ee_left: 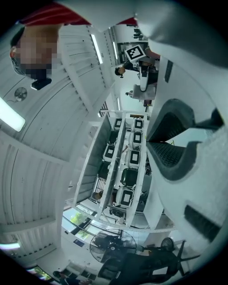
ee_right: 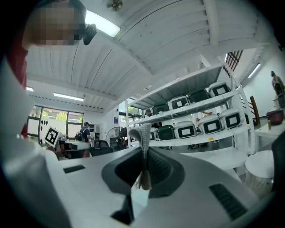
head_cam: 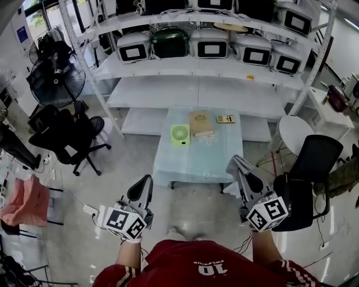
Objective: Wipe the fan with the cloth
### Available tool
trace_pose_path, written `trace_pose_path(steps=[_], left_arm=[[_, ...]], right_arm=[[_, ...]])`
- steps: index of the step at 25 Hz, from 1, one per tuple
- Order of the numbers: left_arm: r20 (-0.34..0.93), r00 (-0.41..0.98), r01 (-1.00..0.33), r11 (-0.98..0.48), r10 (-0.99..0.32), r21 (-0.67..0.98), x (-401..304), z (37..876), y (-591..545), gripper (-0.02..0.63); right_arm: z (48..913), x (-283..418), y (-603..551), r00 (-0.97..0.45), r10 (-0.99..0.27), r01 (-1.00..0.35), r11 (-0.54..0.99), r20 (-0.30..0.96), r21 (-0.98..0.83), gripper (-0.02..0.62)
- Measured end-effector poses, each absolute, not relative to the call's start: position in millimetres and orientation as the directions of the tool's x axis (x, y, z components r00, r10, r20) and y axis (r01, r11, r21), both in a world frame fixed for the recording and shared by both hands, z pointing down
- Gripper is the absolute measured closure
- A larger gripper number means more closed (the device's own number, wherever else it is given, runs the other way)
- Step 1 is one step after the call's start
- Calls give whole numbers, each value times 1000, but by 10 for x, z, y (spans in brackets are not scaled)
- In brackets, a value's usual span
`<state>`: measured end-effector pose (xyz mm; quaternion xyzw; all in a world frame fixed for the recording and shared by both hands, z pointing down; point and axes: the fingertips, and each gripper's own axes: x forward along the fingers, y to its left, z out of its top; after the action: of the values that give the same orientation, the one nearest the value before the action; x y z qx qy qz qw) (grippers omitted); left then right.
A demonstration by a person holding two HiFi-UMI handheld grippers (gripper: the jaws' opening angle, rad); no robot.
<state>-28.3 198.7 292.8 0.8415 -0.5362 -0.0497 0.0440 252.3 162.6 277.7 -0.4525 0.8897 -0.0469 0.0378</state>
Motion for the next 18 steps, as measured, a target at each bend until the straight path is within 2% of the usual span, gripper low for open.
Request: trace_pose_path(steps=[3, 7, 18], left_arm=[[-12, 399, -914, -399, -917, 76, -279, 2976, 2038, 604], [29, 371, -925, -366, -928, 103, -454, 3151, 1996, 604], [52, 436, -898, -430, -899, 96, -1132, 3488, 1009, 604]], right_arm=[[2957, 2508, 1535, -618, -786, -773, 611, -17, -171, 578], [3245, 2323, 1370, -652, -758, -741, 635, 10, -217, 577], [3433, 1186, 434, -702, -708, -709, 684, 77, -173, 577]])
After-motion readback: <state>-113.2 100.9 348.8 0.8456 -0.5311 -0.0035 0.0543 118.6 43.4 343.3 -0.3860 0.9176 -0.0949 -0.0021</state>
